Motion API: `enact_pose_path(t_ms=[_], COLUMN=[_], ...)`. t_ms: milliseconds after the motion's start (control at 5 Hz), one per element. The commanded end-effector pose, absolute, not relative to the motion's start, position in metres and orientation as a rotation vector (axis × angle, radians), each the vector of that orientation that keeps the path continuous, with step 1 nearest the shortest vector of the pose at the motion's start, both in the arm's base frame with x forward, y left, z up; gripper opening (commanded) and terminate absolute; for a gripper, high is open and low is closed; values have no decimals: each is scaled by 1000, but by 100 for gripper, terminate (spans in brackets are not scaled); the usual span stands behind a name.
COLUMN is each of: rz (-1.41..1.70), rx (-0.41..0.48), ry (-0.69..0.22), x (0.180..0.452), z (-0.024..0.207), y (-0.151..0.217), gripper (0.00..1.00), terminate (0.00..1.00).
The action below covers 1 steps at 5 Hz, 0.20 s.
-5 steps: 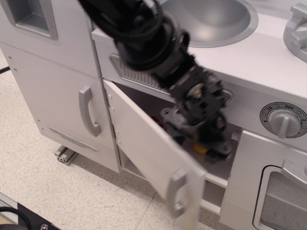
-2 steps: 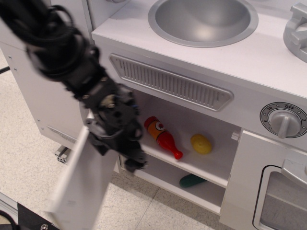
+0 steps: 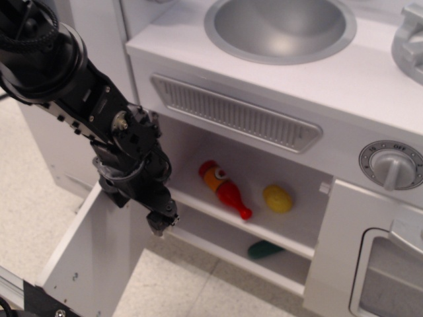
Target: Open cabinet
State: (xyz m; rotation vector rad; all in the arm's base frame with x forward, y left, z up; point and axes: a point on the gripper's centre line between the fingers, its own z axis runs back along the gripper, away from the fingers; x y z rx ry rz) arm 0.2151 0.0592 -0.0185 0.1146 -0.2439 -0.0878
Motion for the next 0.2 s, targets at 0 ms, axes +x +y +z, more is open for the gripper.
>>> enact_pose_path(t_ms=[0], rz=[-86], rx=[131], ry=[-292], x=[225], z=[-1], y=[63], gripper=[100], terminate=[100])
